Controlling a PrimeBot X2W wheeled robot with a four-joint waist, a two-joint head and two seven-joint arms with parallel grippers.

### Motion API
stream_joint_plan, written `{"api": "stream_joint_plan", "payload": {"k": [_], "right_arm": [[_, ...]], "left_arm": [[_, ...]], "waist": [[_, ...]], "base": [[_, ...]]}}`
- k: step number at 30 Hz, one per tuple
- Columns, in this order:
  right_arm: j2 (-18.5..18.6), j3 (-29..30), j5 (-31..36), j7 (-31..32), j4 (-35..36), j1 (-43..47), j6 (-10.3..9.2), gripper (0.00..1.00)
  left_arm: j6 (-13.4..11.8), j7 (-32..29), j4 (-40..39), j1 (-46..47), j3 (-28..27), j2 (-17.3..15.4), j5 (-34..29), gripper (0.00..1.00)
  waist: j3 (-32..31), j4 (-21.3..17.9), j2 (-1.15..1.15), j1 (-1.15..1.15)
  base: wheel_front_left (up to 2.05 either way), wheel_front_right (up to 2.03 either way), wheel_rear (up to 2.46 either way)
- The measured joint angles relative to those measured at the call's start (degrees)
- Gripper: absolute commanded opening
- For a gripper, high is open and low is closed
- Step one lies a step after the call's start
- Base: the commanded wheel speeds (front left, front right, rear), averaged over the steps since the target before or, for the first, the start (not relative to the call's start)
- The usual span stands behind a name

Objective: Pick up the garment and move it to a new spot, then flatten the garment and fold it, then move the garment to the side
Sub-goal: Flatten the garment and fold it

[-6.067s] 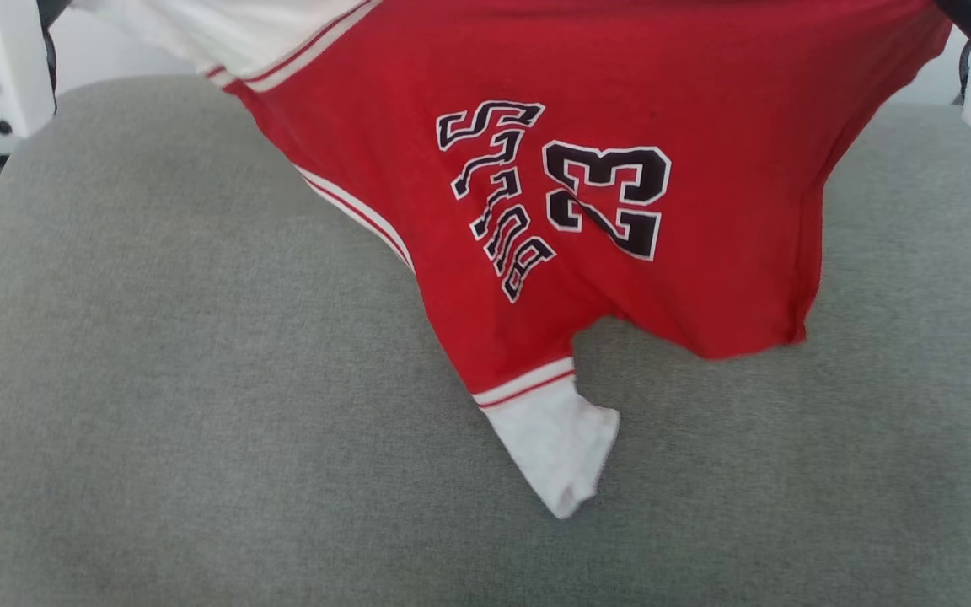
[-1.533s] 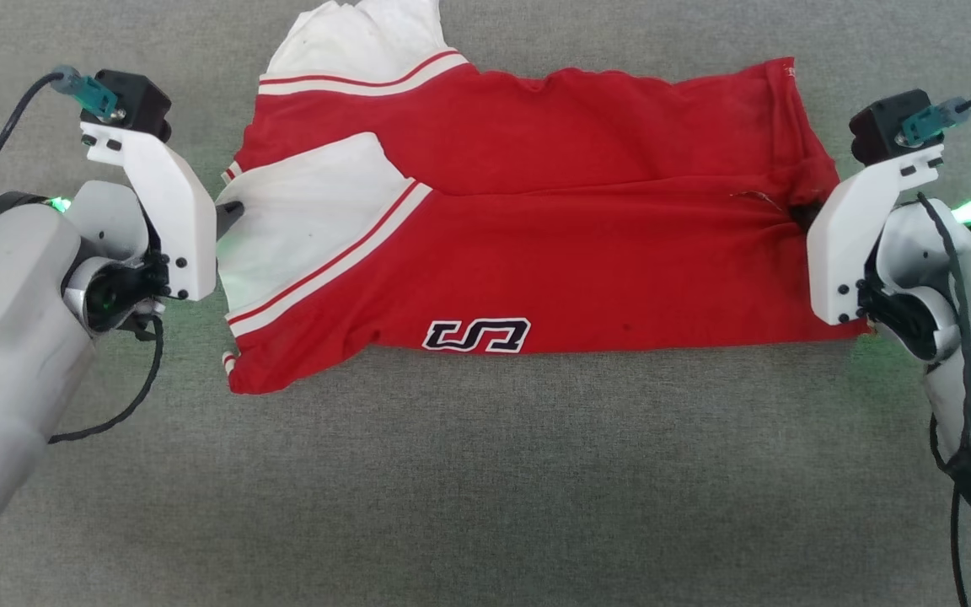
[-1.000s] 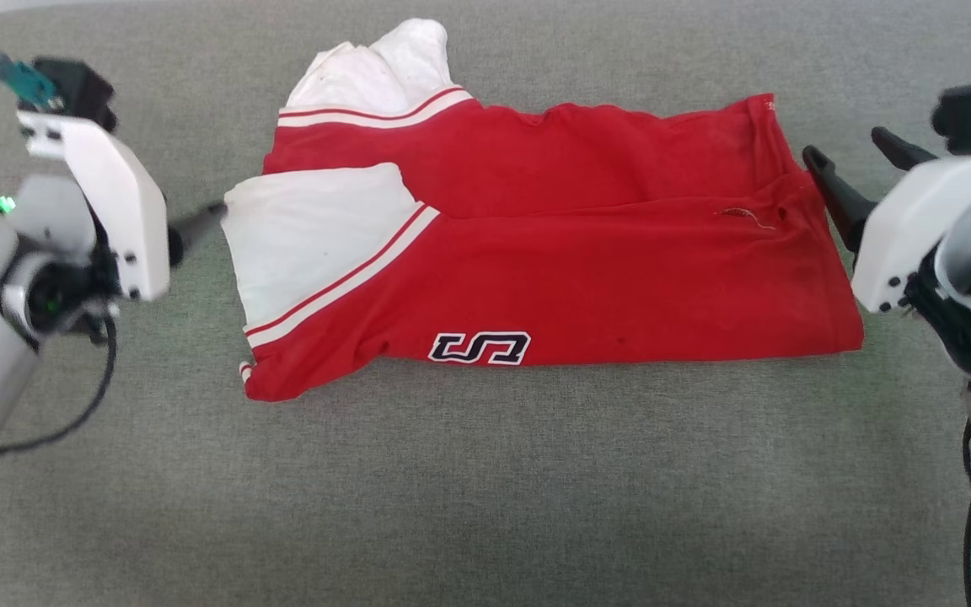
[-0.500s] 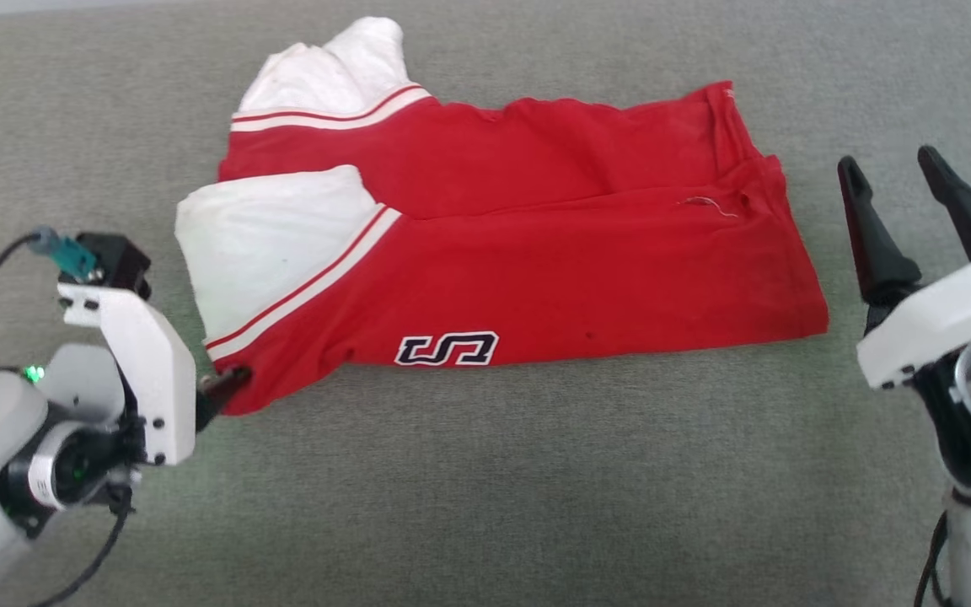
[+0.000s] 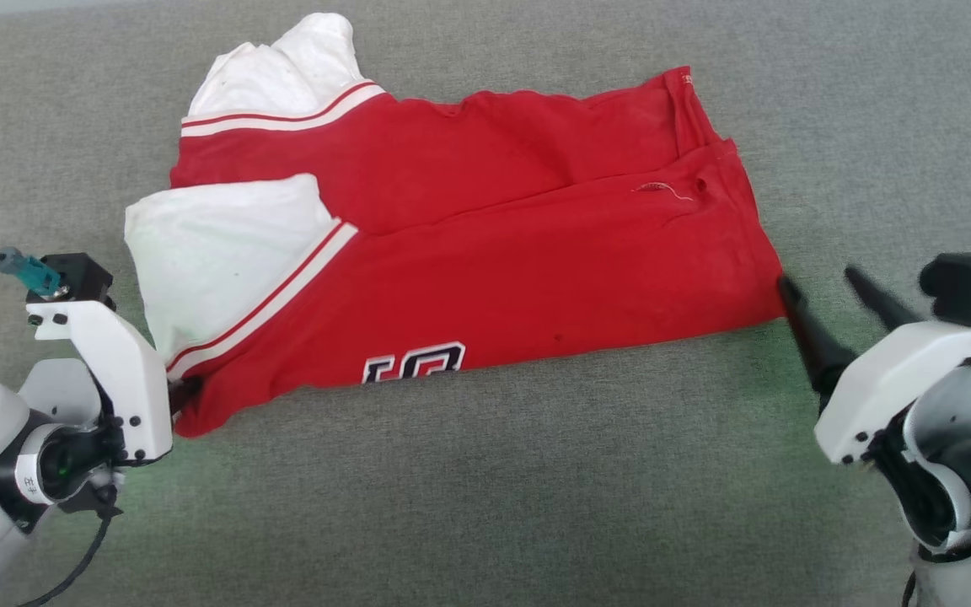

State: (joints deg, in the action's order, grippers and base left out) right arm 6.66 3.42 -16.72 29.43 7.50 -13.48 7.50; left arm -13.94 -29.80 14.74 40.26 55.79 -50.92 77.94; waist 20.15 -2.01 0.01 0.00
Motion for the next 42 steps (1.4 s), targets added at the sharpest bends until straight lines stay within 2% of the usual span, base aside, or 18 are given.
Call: {"api": "stream_joint_plan", "payload": {"k": [1,7,12,18,19,20,28,36,42], "right_arm": [[0.49,-0.56,-1.2,3.13,-1.9,0.02,0.0,1.0],[2.2,-0.79,-1.83,9.28,-6.99,-2.66,0.0,1.0],[3.92,-2.02,-1.65,15.3,-13.62,-7.66,0.0,1.0],[5.13,-4.77,-2.0,19.15,-19.5,-12.62,0.0,1.0],[5.86,-5.87,-1.9,20.27,-20.69,-13.38,-0.01,0.41],[6.47,-6.81,-2.11,21.65,-21.57,-14.17,-0.01,0.0],[9.69,-9.13,-6.11,26.85,-22.27,-15.91,0.03,0.0],[13.08,-7.9,-8.68,31.04,-15.6,-12.36,0.08,0.0],[13.68,-5.6,-9.03,35.17,-8.67,-8.82,0.07,0.0]], "left_arm": [[1.14,0.15,1.18,0.36,0.12,0.71,-0.07,0.0],[3.41,1.01,3.41,1.6,0.81,2.83,-1.08,0.0],[4.65,0.81,4.71,3.05,1.24,4.85,-2.12,0.0],[5.37,0.64,5.42,4.09,1.52,6.23,-2.59,0.0],[5.39,0.64,5.59,4.2,1.53,6.47,-2.6,0.0],[5.44,0.64,5.82,4.38,1.6,6.76,-2.72,0.0],[5.78,0.56,6.37,4.92,1.36,7.32,-2.26,0.0],[3.52,-0.02,0.8,3.73,0.53,3.27,-1.75,0.0],[0.15,-0.98,-6.04,2.14,0.14,-0.22,-0.8,0.0]], "waist": [[-0.1,0.17,0.0,0.0],[-0.31,1.65,0.0,0.0],[0.1,3.46,0.0,0.0],[0.57,4.79,0.0,0.0],[0.61,5.0,0.0,0.0],[0.64,5.24,0.0,0.0],[0.22,6.29,0.0,0.0],[-1.11,6.48,0.0,0.0],[-1.62,6.91,-0.01,0.0]], "base": [[0.0,0.0,0.0],[0.0,0.0,0.0],[0.0,0.0,0.0],[0.0,0.0,0.0],[0.0,0.0,0.0],[0.0,0.0,0.0],[0.0,0.0,0.0],[0.0,0.0,0.0],[0.0,0.0,0.0]]}}
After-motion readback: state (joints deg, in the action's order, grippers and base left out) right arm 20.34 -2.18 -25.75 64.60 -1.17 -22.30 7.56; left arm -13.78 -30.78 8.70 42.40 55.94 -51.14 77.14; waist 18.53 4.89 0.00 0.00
